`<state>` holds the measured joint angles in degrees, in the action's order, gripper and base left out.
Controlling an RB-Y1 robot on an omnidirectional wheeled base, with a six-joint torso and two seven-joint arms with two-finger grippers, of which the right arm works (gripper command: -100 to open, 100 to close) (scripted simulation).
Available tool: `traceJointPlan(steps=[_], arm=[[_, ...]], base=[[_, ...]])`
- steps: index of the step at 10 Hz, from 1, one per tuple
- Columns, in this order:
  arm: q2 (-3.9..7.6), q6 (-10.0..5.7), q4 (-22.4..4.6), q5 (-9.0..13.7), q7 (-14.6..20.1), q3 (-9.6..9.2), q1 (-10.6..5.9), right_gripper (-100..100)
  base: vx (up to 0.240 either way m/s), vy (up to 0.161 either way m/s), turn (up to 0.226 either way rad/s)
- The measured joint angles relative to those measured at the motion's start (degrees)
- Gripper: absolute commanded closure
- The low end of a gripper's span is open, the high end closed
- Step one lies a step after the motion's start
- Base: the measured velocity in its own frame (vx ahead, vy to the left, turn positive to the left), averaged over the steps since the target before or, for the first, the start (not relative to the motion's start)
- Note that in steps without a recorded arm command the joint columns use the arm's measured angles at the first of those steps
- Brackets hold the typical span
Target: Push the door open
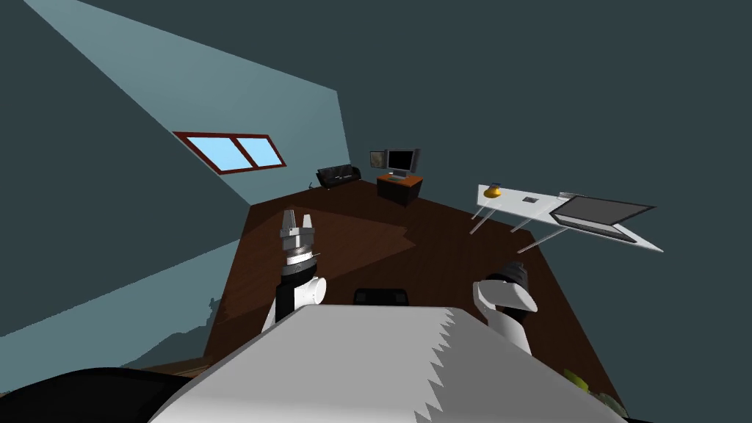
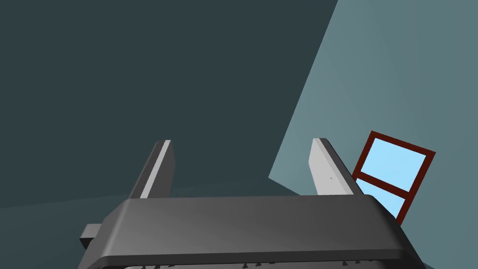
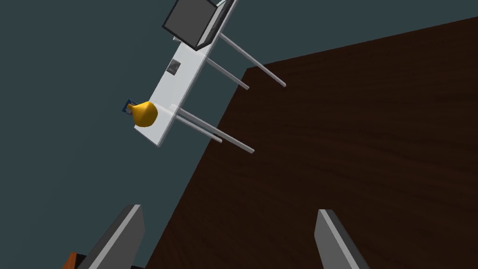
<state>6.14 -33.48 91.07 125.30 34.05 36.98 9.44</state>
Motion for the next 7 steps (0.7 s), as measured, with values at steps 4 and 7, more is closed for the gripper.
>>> traceJointPlan(steps=[4,7], arm=[[0.14,-0.42,-2.5,6.4,2.0,2.00,-1.32,-100],[0.23,-1.03,-3.0,10.8,2.4,2.87,-1.55,-100]], base=[[-0.011,0.030,-0.165],[-0.013,0.021,-0.186]])
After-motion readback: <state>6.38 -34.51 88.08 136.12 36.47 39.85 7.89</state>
